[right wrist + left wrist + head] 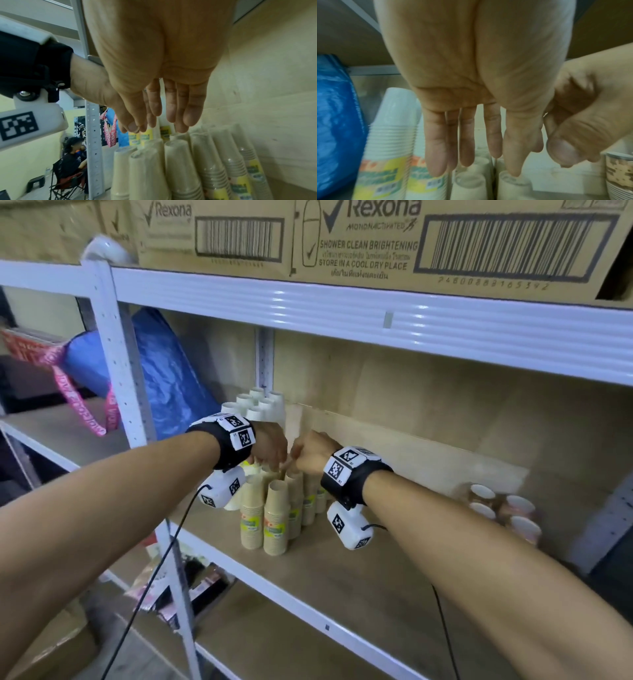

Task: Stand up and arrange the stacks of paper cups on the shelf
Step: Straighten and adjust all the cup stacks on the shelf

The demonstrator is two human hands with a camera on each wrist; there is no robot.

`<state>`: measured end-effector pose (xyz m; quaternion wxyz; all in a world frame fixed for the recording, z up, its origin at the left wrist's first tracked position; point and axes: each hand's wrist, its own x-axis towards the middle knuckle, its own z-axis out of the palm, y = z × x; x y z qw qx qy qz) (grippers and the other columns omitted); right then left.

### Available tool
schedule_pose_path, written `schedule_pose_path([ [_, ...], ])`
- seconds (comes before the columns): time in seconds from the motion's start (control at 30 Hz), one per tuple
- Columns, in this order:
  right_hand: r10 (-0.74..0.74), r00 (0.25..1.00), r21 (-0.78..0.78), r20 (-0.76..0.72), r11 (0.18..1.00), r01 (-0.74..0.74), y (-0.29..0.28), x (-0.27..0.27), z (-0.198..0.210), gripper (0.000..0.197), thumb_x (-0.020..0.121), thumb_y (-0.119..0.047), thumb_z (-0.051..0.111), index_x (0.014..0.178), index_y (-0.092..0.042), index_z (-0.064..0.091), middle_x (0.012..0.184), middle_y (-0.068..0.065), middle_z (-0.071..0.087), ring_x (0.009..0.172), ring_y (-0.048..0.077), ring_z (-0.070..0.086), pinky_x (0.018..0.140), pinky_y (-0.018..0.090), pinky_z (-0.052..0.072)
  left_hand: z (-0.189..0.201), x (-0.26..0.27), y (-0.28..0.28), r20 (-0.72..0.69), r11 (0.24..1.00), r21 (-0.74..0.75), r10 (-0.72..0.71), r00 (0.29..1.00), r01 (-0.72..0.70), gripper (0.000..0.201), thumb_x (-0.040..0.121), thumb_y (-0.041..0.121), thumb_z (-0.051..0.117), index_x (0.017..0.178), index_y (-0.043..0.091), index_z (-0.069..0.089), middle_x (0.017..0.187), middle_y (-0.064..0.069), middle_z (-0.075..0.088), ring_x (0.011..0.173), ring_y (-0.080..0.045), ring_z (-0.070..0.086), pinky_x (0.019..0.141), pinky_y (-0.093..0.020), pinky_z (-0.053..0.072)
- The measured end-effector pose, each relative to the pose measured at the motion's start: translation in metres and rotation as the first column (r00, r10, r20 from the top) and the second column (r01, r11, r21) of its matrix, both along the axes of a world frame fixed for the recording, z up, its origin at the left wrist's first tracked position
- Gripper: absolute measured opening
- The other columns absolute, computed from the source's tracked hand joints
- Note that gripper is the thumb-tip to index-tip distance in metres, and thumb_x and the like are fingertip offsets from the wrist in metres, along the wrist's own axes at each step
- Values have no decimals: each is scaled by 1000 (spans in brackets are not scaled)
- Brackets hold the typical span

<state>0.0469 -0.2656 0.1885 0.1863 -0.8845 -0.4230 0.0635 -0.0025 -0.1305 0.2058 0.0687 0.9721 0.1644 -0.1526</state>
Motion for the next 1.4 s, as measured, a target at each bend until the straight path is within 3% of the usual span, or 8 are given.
schedule_pose_path([
  [0.17,35,998,-24,-45,999,-36,17,-21,-19,35,73,-32,77,101,-12,73,103,10,71,98,27,65,85,32,54,-18,-19,13,-17,998,7,64,998,-64,42,70,4,71,113,7,70,115,-15,68,87,-27,68,61,-26,54],
  [0.27,37,999,-44,-31,998,-38,24,-26,-29,25,77,-34,73,91,-13,70,92,8,66,98,26,65,86,34,56,-32,-25,22,21,994,-70,82,996,-81,41,78,7,71,118,17,67,110,-15,68,70,-19,64,60,-25,56],
  [0.53,23,999,-49,-38,999,-25,37,-32,-46,29,76,-25,73,95,-3,71,98,15,69,90,28,68,72,32,57,-48,-34,32,103,973,-214,112,988,-88,39,81,7,73,118,17,67,108,-13,66,91,-31,70,71,-33,62],
  [0.7,22,1000,-56,21,998,-21,38,-33,-48,17,75,-20,74,83,-10,63,97,12,66,90,27,68,57,26,45,-50,-33,29,122,981,-177,95,988,-73,27,79,11,74,105,18,71,102,-7,68,88,-27,71,58,-22,55],
  [1.0,126,992,-146,13,982,-123,19,-25,-37,14,78,-11,72,83,-5,61,95,11,63,78,25,62,51,22,42,-40,-23,15,58,982,-186,41,998,-29,32,78,11,74,110,14,68,110,-10,66,95,-30,70,80,-41,61],
  [1.1,144,989,-204,-42,967,-150,6,-20,-27,14,80,-9,72,78,-9,58,76,6,59,72,22,60,58,28,48,-31,-14,3,15,980,-200,-7,1000,10,27,77,10,74,102,13,68,109,-13,67,93,-31,71,81,-42,61],
  [1.23,67,995,-256,-69,963,-83,-15,-4,-15,23,82,-13,73,100,-1,67,81,7,61,67,20,58,60,27,49,-17,7,-14,-14,972,-216,-94,995,89,34,75,11,76,109,9,68,108,-15,70,86,-29,73,77,-42,61],
  [1.4,-82,993,-266,-84,962,57,-40,29,0,16,76,-15,78,87,-13,66,80,6,67,57,17,62,56,25,53,2,40,-40,-6,964,-202,-180,984,175,28,73,12,78,101,14,71,105,-16,71,85,-33,73,76,-42,61],
])
